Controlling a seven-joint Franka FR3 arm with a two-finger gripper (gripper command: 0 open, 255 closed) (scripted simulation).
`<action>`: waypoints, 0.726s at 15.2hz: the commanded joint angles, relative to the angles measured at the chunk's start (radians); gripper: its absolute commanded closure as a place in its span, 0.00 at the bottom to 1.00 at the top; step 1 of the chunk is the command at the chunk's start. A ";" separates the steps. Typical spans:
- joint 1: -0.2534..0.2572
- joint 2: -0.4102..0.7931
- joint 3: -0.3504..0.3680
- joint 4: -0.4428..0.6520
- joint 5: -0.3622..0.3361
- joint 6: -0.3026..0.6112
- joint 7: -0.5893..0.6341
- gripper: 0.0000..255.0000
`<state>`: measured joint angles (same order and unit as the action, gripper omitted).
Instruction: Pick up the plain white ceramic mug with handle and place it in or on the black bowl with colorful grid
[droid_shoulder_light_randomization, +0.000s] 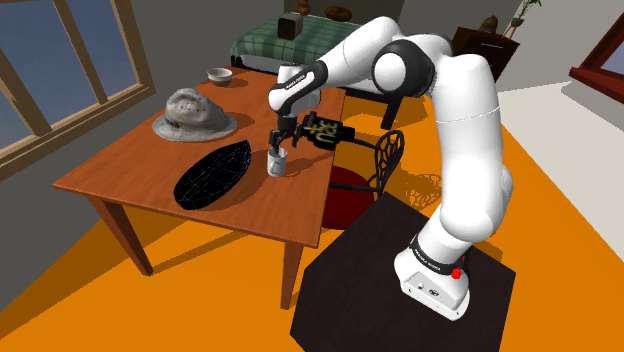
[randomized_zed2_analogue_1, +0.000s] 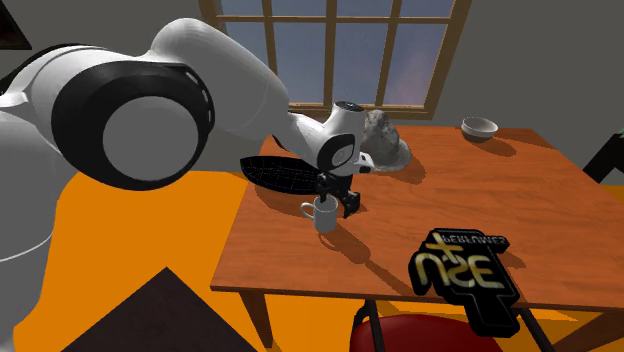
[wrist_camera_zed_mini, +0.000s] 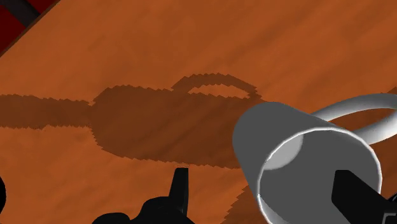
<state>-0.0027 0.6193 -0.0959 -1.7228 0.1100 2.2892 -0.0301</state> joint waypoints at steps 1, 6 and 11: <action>-0.001 0.027 0.002 0.012 0.002 0.014 0.000 0.00; -0.002 0.067 0.006 0.011 0.007 0.056 -0.003 0.00; -0.002 0.067 0.007 0.011 0.007 0.056 -0.003 0.00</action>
<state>-0.0049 0.6866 -0.0894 -1.7116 0.1175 2.3450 -0.0335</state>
